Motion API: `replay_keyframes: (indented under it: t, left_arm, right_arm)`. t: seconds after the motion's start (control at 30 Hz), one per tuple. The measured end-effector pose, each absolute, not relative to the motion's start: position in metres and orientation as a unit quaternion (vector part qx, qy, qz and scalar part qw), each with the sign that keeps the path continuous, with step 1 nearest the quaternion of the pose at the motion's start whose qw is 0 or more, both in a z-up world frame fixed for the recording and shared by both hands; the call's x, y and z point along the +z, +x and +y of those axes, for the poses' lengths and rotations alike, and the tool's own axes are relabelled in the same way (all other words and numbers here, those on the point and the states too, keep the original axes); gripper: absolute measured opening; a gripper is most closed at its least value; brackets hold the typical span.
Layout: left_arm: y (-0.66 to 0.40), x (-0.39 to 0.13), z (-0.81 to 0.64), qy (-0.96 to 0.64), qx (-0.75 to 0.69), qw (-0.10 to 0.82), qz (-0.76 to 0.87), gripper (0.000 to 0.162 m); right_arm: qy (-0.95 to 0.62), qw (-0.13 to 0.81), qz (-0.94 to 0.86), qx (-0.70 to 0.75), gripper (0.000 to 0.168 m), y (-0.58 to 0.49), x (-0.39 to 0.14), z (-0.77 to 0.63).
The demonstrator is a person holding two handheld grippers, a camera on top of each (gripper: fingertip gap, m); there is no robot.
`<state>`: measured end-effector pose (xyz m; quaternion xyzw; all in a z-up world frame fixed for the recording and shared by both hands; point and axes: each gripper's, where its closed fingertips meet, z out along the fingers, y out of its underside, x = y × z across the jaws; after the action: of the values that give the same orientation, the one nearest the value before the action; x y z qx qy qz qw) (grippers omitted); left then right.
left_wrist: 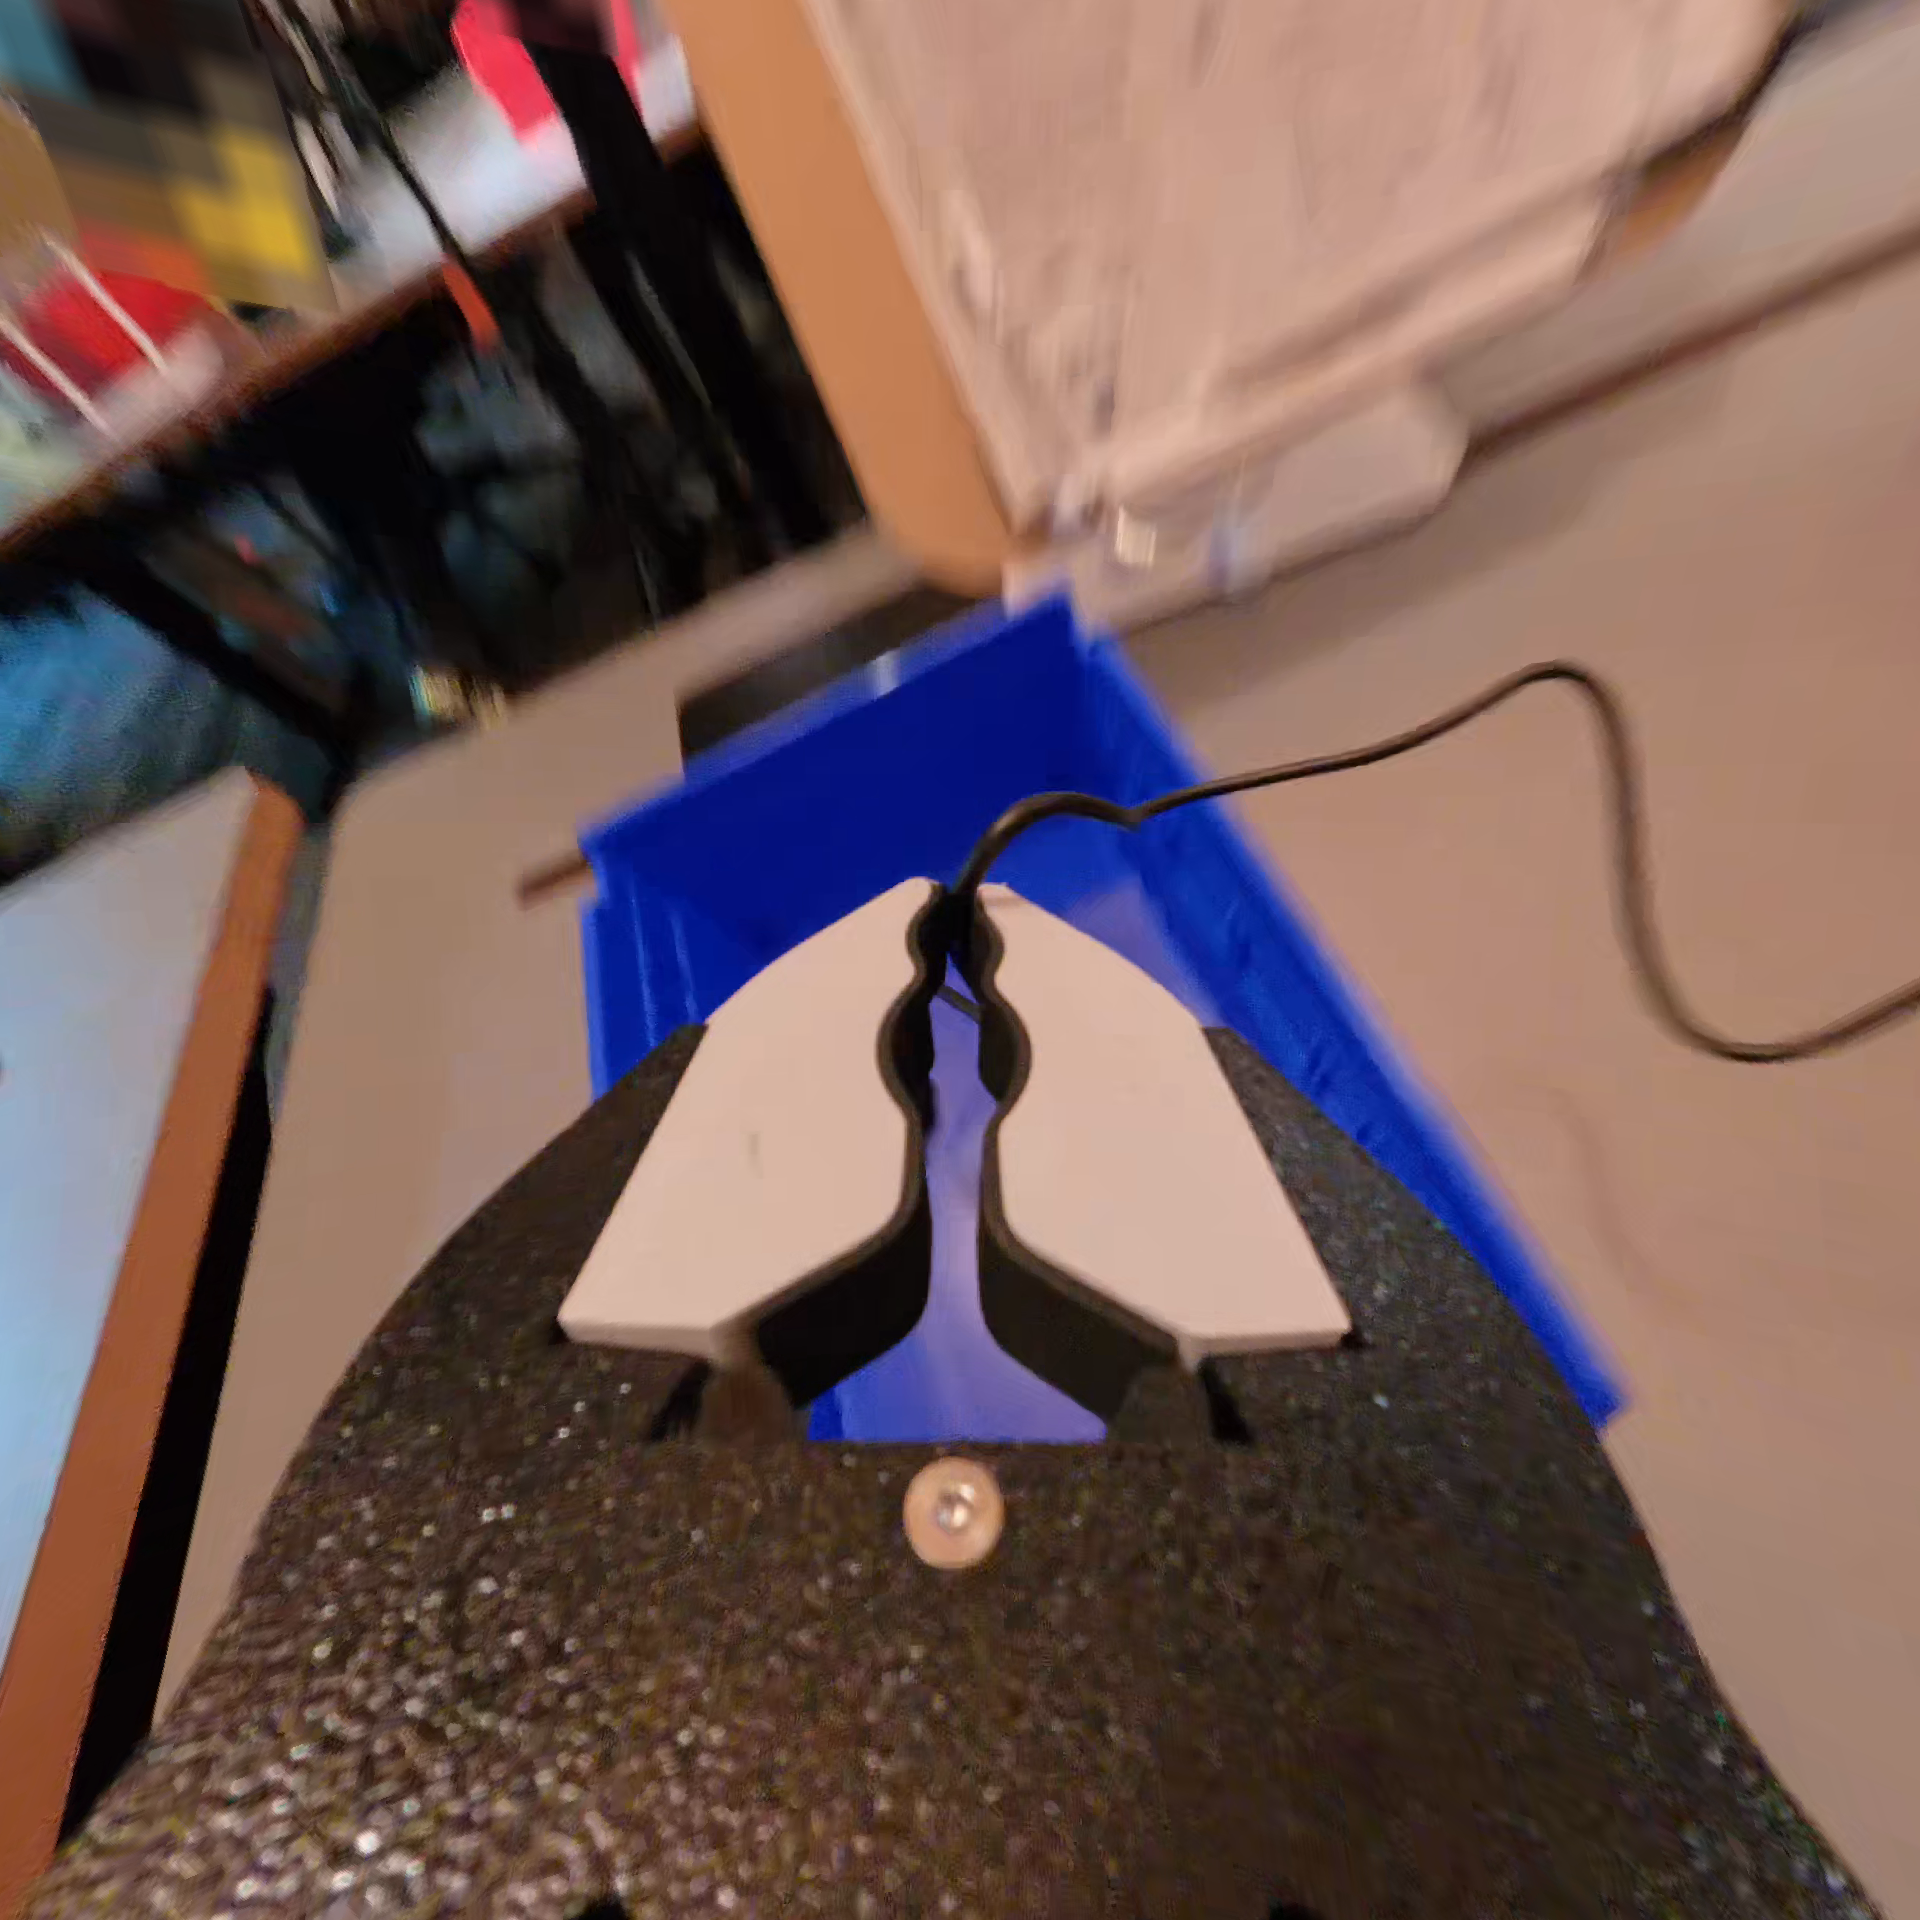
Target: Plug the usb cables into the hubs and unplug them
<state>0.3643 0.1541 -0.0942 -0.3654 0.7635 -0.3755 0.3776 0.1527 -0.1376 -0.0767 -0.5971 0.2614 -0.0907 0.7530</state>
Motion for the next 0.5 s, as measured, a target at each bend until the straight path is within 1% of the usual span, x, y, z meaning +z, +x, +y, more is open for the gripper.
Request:
replay_keyframes:
  t: [0.07, 0.13, 0.17, 0.23, 0.3, 0.4, 0.43, 0.47, 0.5]
  left_arm:
    - [0.345, -0.034, 0.122, -0.315, -0.462, 0.391, 0.731, 0.002]
    - [0.318, 0.015, 0.083, -0.258, -0.536, 0.379, 0.708, 0.002]
    - [0.302, 0.032, 0.062, -0.228, -0.567, 0.359, 0.706, 0.002]
    - [0.281, 0.041, 0.026, -0.198, -0.584, 0.303, 0.727, 0.002]
    - [0.276, 0.025, 0.001, -0.178, -0.565, 0.271, 0.759, 0.002]
    - [0.282, -0.047, -0.018, -0.181, -0.463, 0.203, 0.843, 0.003]
    - [0.282, -0.077, -0.019, -0.182, -0.419, 0.173, 0.873, 0.013]
    - [0.28, -0.102, -0.018, -0.185, -0.38, 0.144, 0.895, 0.033]
    - [0.278, -0.122, -0.015, -0.189, -0.354, 0.124, 0.908, 0.046]
  right_arm:
    - [-0.576, 0.761, 0.283, -0.094, 0.01, 0.159, -0.076, -0.146]
    - [-0.555, 0.772, 0.298, -0.085, 0.01, 0.163, -0.075, -0.151]
    - [-0.545, 0.778, 0.304, -0.077, 0.01, 0.165, -0.075, -0.152]
    - [-0.529, 0.786, 0.315, -0.06, 0.01, 0.167, -0.076, -0.153]
    - [-0.513, 0.792, 0.328, -0.048, 0.01, 0.17, -0.076, -0.154]
    - [-0.478, 0.806, 0.347, -0.017, 0.01, 0.174, -0.074, -0.153]
    - [-0.466, 0.812, 0.352, -0.006, 0.01, 0.175, -0.073, -0.152]
    - [-0.455, 0.816, 0.356, 0.006, 0.01, 0.177, -0.073, -0.151]
    - [-0.447, 0.819, 0.359, 0.016, 0.01, 0.178, -0.074, -0.149]
